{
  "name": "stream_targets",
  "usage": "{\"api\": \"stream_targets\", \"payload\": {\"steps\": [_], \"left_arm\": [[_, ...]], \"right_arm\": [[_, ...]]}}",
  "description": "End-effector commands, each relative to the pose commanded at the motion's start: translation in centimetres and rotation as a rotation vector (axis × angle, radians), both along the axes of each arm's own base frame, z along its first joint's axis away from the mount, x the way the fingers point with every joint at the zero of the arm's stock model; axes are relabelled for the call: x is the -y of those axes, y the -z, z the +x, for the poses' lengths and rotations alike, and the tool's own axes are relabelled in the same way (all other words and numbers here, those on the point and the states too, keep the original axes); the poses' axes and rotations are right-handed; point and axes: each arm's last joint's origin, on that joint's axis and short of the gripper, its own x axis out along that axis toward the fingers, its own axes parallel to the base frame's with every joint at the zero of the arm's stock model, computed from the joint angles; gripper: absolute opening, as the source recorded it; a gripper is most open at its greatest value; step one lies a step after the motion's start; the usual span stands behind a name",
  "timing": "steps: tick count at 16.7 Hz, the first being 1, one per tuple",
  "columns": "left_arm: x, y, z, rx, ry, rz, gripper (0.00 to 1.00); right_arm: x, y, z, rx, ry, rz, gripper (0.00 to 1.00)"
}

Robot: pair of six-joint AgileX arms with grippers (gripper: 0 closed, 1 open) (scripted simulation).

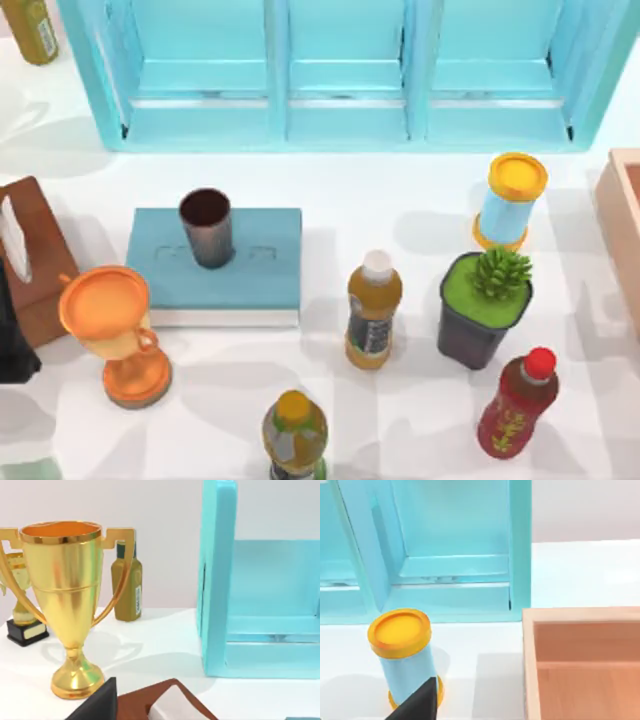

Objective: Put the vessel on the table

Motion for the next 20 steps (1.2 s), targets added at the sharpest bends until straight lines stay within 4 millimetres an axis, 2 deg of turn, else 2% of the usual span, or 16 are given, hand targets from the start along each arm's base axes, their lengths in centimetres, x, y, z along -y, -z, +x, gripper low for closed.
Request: {"api": "stream_targets", "payload": {"steps": [3,6,9,12,14,16,20], "left_arm": [[0.0,0.0,0.0,0.000,0.000,0.000,1.00],[0.0,0.0,0.0,0.000,0.000,0.000,1.00],[0.0,0.0,0.0,0.000,0.000,0.000,1.00],[0.0,0.0,0.0,0.000,0.000,0.000,1.00],[0.0,0.0,0.0,0.000,0.000,0.000,1.00],[0.0,0.0,0.0,0.000,0.000,0.000,1.00],[0.0,0.0,0.0,0.000,0.000,0.000,1.00]], "right_arm": [[-1.3,-4.2,1.9,-0.131,-0.028,0.039,1.00],[-3.7,-9.1,4.8,-0.256,-0.052,0.077,1.00],[-7.3,-13.6,8.5,-0.370,-0.069,0.106,1.00],[-12.4,-16.8,12.4,-0.474,-0.077,0.121,1.00],[-16.4,-17.9,14.6,-0.537,-0.076,0.122,1.00],[-20.7,-18.1,16.3,-0.597,-0.070,0.114,1.00],[-29.1,-15.7,18.0,-0.702,-0.045,0.071,1.00]]}}
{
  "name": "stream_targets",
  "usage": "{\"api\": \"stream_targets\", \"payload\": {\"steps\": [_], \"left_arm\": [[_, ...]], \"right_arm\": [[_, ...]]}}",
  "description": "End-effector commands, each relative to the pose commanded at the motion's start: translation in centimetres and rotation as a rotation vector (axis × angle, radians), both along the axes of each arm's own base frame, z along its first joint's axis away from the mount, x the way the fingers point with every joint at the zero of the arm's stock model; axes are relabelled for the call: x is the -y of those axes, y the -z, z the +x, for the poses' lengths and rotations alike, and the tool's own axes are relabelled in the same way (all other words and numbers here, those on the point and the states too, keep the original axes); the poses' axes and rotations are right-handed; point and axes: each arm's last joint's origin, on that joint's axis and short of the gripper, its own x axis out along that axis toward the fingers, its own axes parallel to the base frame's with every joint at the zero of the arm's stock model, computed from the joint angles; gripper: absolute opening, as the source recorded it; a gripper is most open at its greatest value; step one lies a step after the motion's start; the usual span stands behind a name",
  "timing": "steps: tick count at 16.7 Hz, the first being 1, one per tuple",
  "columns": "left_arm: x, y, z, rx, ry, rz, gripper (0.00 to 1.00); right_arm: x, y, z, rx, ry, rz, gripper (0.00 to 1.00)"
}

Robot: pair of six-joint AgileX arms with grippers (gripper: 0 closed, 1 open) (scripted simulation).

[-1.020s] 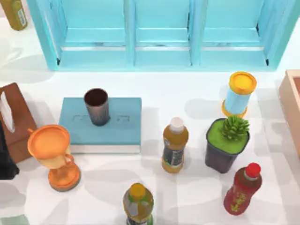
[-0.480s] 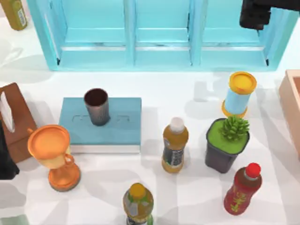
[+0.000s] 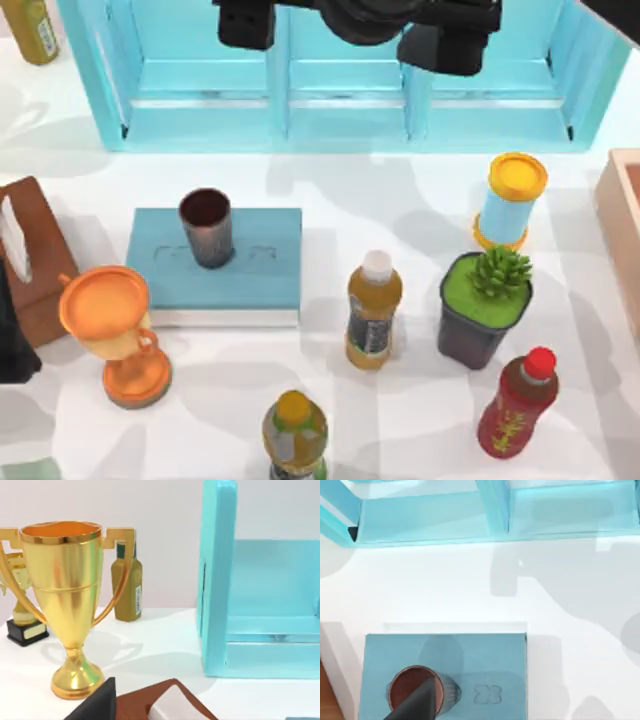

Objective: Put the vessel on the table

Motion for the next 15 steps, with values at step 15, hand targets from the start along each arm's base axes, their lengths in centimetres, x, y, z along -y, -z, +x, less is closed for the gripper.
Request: {"api": "stream_targets", "payload": {"steps": [15], "left_arm": [[0.0,0.0,0.0,0.000,0.000,0.000,1.00]], "right_arm": [[-11.3,10.2,-1.9,-0.138,0.012,-0.164,1.00]]}}
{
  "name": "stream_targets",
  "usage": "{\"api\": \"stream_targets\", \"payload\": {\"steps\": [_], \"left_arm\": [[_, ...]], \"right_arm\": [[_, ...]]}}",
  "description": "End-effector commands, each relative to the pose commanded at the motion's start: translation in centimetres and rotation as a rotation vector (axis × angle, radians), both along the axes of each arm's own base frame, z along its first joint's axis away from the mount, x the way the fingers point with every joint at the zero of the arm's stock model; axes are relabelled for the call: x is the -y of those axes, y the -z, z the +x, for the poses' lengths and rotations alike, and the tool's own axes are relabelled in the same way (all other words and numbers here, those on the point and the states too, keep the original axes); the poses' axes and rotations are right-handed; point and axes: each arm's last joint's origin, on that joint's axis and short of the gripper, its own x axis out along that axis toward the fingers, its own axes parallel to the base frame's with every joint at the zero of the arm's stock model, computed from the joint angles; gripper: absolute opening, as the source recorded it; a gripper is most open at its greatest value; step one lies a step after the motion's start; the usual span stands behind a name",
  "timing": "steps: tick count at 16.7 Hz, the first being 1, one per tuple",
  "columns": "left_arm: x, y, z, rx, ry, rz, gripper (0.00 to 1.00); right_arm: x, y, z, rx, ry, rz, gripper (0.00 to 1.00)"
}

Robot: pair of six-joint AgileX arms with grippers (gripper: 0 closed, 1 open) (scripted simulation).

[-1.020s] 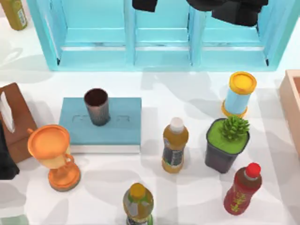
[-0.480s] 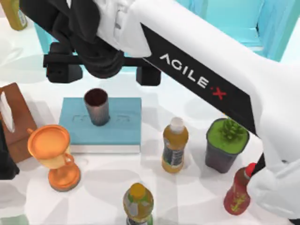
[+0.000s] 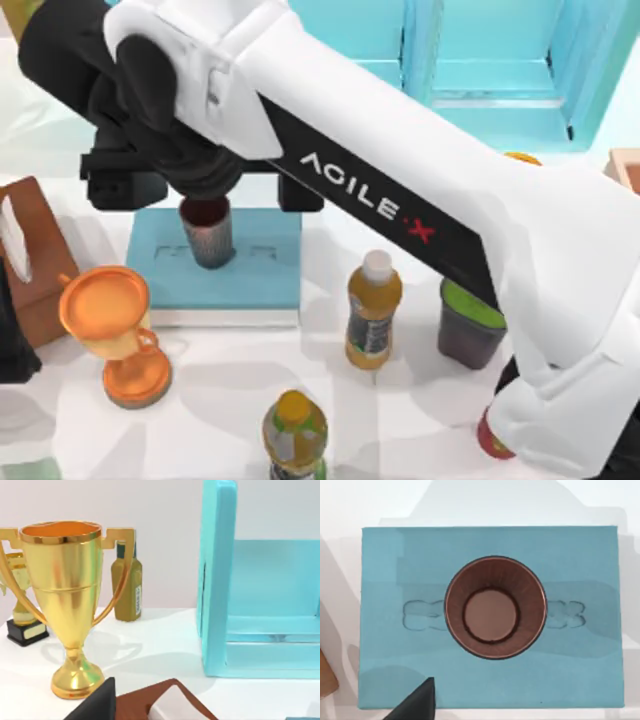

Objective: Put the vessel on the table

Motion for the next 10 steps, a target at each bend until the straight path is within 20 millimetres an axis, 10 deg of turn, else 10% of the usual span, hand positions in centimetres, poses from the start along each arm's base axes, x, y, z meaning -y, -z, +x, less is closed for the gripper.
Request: {"api": "stream_targets", "payload": {"steps": [10], "left_arm": [[0.0,0.0,0.0,0.000,0.000,0.000,1.00]], "right_arm": [[-0.3,6.2,3.7,0.001,0.000,0.002,1.00]]}}
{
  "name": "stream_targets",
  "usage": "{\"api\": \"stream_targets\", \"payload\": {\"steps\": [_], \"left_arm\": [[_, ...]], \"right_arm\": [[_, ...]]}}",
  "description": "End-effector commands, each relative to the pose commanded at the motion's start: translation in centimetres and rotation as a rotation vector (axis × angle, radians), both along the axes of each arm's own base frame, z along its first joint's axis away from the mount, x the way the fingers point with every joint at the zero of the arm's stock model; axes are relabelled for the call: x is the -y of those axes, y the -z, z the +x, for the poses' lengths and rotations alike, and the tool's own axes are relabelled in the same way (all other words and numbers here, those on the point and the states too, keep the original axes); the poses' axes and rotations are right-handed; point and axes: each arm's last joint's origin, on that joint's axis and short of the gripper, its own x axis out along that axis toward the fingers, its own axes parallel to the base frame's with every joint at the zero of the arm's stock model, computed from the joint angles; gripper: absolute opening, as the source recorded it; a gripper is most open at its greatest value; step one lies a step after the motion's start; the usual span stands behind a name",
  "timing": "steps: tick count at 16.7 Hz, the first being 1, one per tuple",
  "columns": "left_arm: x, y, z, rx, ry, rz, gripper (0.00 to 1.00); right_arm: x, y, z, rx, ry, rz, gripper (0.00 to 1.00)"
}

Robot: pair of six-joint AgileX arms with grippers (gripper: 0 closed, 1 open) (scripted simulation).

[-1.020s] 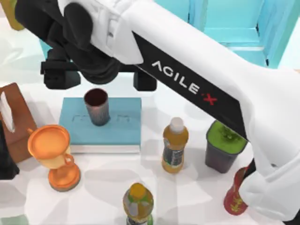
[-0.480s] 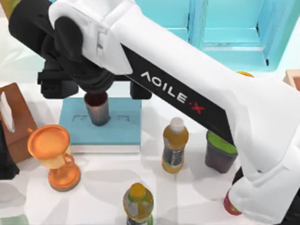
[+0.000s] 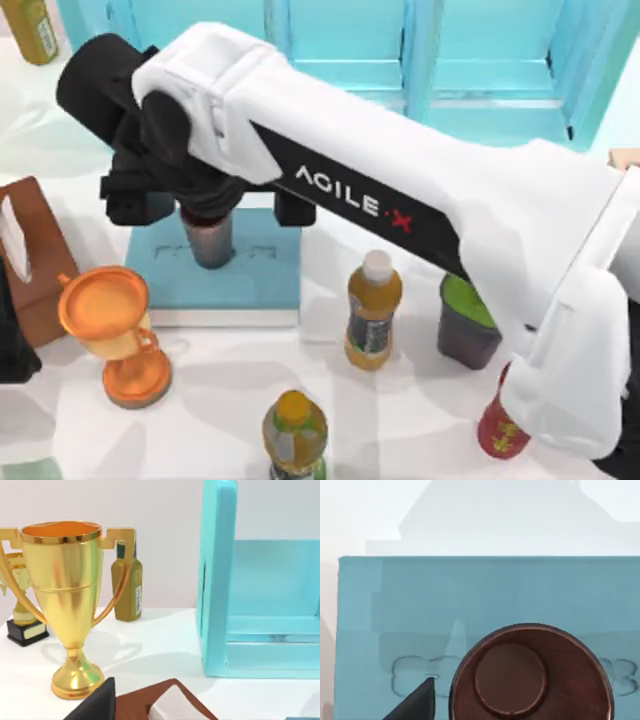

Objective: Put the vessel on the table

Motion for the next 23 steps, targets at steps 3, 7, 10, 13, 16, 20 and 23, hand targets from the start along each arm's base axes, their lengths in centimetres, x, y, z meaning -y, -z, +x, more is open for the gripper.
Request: {"api": "stream_targets", "payload": {"steps": [3,7,10,13,16,20,23], "left_arm": [[0.0,0.0,0.0,0.000,0.000,0.000,1.00],[0.0,0.0,0.0,0.000,0.000,0.000,1.00],[0.0,0.0,0.0,0.000,0.000,0.000,1.00],[0.0,0.0,0.0,0.000,0.000,0.000,1.00],[0.0,0.0,0.0,0.000,0.000,0.000,1.00],[0.0,0.0,0.0,0.000,0.000,0.000,1.00],[0.0,0.0,0.0,0.000,0.000,0.000,1.00]], "right_arm": [[0.2,2.3,0.9,-0.001,0.000,-0.002,1.00],[0.3,2.6,1.1,-0.001,0.000,-0.002,1.00],[0.3,2.6,1.1,-0.001,0.000,-0.002,0.85],[0.3,2.6,1.1,-0.001,0.000,-0.002,0.62],[0.3,2.6,1.1,-0.001,0.000,-0.002,0.40],[0.3,2.6,1.1,-0.001,0.000,-0.002,0.10],[0.3,2.6,1.1,-0.001,0.000,-0.002,0.00]]}}
